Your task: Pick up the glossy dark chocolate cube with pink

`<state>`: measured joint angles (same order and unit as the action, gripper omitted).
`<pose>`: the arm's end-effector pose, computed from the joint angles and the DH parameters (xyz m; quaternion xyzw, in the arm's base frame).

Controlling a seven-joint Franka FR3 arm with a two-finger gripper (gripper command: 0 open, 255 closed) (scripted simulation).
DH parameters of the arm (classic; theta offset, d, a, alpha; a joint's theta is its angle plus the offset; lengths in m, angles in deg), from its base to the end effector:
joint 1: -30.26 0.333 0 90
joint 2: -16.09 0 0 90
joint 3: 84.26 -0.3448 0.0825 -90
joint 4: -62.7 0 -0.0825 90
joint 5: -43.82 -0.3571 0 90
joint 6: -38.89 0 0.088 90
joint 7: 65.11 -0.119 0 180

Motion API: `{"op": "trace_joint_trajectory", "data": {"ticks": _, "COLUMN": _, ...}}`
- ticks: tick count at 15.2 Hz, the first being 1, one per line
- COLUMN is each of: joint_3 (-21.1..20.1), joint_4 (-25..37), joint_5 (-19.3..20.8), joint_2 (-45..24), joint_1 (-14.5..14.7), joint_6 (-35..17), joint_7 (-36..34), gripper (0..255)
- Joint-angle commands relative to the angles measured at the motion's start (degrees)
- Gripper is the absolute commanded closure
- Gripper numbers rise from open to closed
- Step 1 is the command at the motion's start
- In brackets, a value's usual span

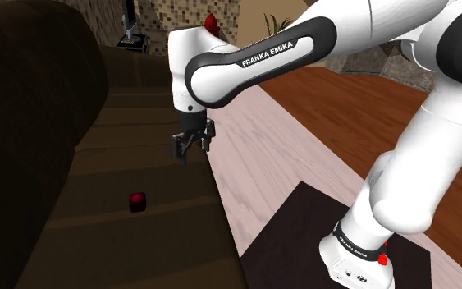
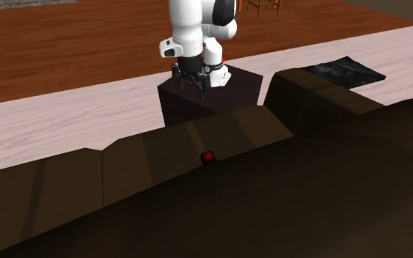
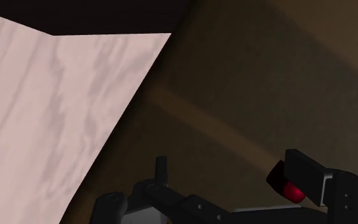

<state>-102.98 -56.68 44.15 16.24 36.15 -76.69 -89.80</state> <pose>0.4672 0.2137 0.4512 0.9995 0.0006 -0.0278 0.0160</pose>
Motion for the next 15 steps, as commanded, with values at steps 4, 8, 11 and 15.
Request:
{"op": "trace_joint_trajectory", "data": {"ticks": 4, "joint_3": -1.39, "joint_4": 8.84, "joint_5": 4.69, "joint_2": -11.74, "joint_1": 2.46, "joint_6": -1.18, "joint_7": -5.31, "gripper": 0}}
{"op": "trace_joint_trajectory", "data": {"ticks": 8, "joint_3": -1.38, "joint_4": 17.65, "joint_5": 8.32, "joint_2": -21.21, "joint_1": 5.44, "joint_6": -0.41, "joint_7": -8.78, "gripper": 0}}
{"op": "trace_joint_trajectory", "data": {"ticks": 11, "joint_3": -0.94, "joint_4": 25.34, "joint_5": 10.66, "joint_2": -28.48, "joint_1": 8.08, "joint_6": 0.99, "joint_7": -10.72, "gripper": 0}}
{"op": "trace_joint_trajectory", "data": {"ticks": 15, "joint_3": 0.02, "joint_4": 37.56, "joint_5": 13.1, "joint_2": -38.7, "joint_1": 12.03, "joint_6": 4.05, "joint_7": -12.31, "gripper": 0}}
